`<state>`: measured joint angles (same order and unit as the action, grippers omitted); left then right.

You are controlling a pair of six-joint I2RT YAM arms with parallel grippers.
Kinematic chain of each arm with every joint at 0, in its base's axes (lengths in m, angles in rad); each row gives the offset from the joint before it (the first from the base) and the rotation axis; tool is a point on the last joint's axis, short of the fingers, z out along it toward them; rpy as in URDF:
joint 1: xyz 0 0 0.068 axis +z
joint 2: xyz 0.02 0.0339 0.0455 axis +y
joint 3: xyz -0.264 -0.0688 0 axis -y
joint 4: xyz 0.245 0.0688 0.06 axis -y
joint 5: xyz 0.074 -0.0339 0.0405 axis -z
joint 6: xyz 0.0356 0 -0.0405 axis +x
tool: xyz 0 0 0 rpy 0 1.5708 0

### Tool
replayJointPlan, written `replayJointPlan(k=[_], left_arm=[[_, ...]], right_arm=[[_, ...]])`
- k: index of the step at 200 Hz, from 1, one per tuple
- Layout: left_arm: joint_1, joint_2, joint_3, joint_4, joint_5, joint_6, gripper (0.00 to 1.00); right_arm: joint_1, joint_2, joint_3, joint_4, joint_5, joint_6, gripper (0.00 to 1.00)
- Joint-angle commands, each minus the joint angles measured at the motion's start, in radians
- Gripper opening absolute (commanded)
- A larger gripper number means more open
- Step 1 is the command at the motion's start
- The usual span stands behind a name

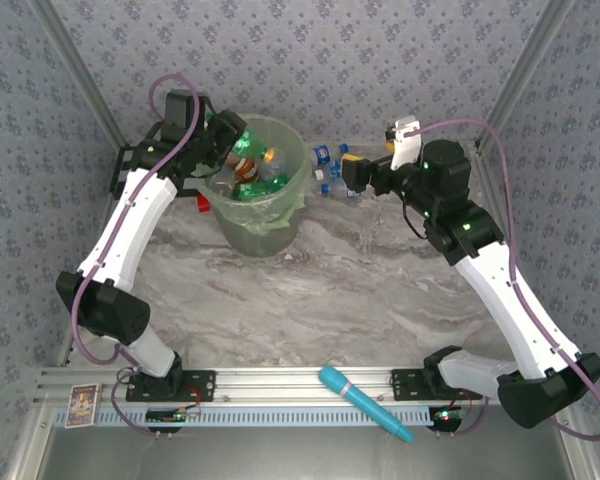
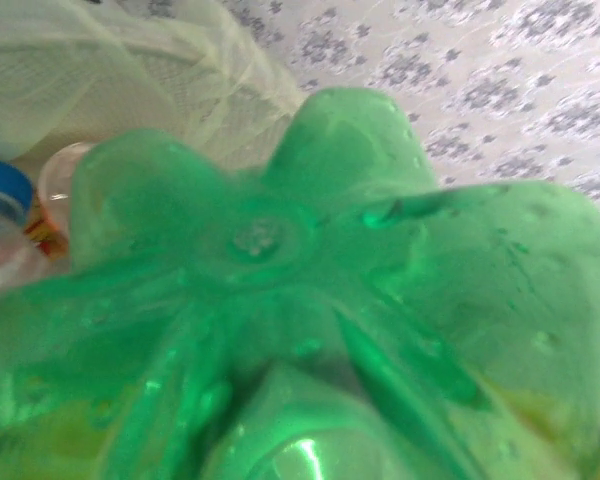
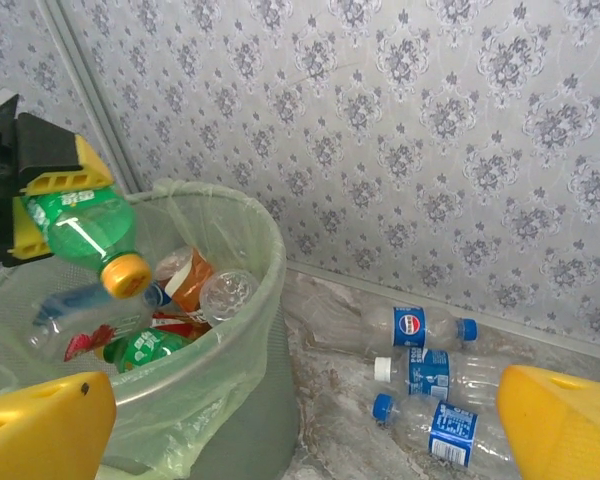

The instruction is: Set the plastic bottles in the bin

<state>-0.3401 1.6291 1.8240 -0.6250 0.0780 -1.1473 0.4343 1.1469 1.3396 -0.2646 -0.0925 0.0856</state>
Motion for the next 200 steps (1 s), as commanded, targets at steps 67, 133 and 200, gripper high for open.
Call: replayJointPlan(k=[67, 133, 200], left_arm=[[-0.031, 0.13, 0.058, 0.114, 0.018, -0.191, 0.51], [-0.045, 0.177, 0.102, 0.08, 0.025, -0.201, 0.75], [-0.041, 0.154, 0.17, -0.019, -0.013, -0.16, 0.97]], right_arm=[[-0.001, -0.056, -0.014, -0.024, 0.037, 0.005, 0.99], [0.001, -0.069, -0.028, -0.028, 0.045, 0.009, 0.99], [0.002, -0.069, -0.047, -0.005, 0.048, 0.025, 0.99]])
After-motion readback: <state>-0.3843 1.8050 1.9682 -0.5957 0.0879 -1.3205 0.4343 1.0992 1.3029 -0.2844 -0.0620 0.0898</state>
